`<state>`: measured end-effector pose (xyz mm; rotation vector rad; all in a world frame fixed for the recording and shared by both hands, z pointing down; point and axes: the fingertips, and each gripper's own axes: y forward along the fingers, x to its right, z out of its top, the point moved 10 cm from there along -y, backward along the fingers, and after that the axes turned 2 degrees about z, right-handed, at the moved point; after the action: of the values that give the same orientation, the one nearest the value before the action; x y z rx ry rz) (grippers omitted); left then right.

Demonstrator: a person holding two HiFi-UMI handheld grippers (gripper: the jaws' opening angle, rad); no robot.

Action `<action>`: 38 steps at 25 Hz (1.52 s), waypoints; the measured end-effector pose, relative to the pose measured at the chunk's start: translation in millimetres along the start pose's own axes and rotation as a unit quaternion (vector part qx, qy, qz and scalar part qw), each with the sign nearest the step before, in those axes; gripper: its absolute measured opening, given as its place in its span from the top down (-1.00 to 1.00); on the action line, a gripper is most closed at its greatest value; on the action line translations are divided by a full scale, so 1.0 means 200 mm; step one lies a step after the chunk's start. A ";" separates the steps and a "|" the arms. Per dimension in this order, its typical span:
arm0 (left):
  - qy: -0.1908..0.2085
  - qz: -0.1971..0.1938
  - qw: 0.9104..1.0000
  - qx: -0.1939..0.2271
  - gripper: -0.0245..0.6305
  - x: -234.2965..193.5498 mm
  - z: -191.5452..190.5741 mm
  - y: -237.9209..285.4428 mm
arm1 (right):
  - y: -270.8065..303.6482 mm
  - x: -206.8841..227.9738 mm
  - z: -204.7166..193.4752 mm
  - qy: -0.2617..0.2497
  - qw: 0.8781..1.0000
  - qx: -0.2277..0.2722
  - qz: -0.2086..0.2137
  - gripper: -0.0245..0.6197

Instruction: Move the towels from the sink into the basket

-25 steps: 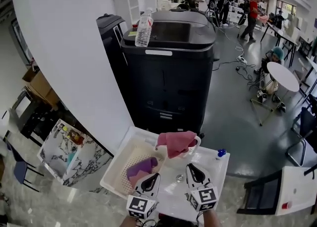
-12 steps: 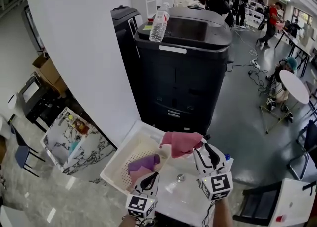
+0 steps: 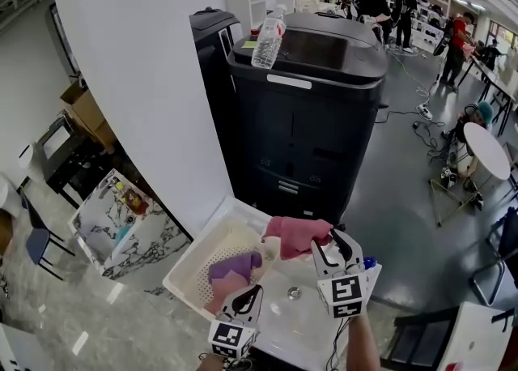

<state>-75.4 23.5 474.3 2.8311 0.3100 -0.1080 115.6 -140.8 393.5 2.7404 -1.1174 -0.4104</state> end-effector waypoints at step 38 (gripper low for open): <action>0.001 0.092 0.995 0.048 0.90 -0.05 0.03 -0.21 | -0.25 -0.09 0.54 -0.022 0.981 0.189 0.040 0.80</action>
<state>-94.5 58.9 458.0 2.9389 0.0449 -0.0823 103.0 -97.0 282.4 3.0023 -1.4429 -0.2725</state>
